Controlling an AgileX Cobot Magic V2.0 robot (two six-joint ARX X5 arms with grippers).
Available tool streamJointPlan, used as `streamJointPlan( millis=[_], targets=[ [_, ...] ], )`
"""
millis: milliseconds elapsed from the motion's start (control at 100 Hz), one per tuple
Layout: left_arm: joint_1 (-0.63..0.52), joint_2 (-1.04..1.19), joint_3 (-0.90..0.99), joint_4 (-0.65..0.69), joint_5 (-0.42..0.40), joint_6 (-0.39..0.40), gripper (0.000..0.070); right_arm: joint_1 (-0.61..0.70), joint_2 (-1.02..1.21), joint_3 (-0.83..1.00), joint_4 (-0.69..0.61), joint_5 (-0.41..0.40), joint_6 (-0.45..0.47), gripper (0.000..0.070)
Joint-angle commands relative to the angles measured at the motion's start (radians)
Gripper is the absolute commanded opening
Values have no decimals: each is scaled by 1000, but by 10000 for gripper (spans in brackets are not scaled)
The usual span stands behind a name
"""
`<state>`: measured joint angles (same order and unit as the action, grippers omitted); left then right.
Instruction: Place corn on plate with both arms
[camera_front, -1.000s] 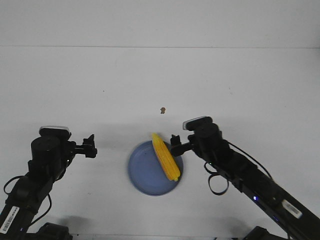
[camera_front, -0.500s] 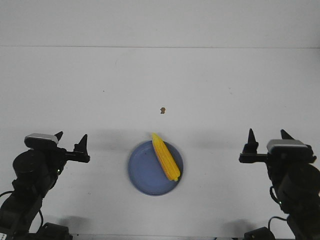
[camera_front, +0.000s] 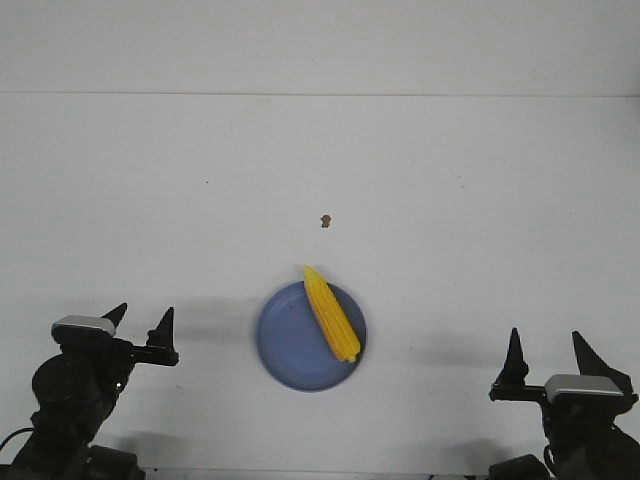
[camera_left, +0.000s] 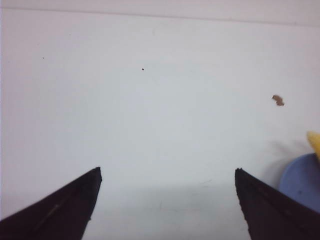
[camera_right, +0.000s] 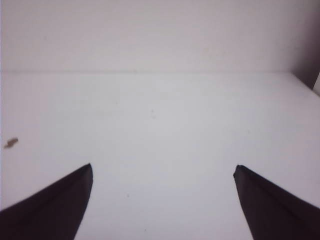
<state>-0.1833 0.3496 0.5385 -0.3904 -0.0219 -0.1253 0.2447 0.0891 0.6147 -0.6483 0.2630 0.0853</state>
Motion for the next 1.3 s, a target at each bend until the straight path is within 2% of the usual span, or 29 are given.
streamJointPlan(
  millis=[0,90,170,220,1290],
  targets=[
    [0,-15,16,9,-2,-11,419,1,-7,10,16,2,-4,532],
    [0,-35,16,11,-2,-3,235,1,-8,9,12,0,-6,354],
    [0,-46,16,11,-2,5,10,1,-8,9,16,-1,-7,119],
    [1,-48,16,12,-2,5,10,1,-8,9,16,0,-9,1],
    [1,-60,16,23,-1,1,12,1,-9,10,19,0,-10,0]
  ],
)
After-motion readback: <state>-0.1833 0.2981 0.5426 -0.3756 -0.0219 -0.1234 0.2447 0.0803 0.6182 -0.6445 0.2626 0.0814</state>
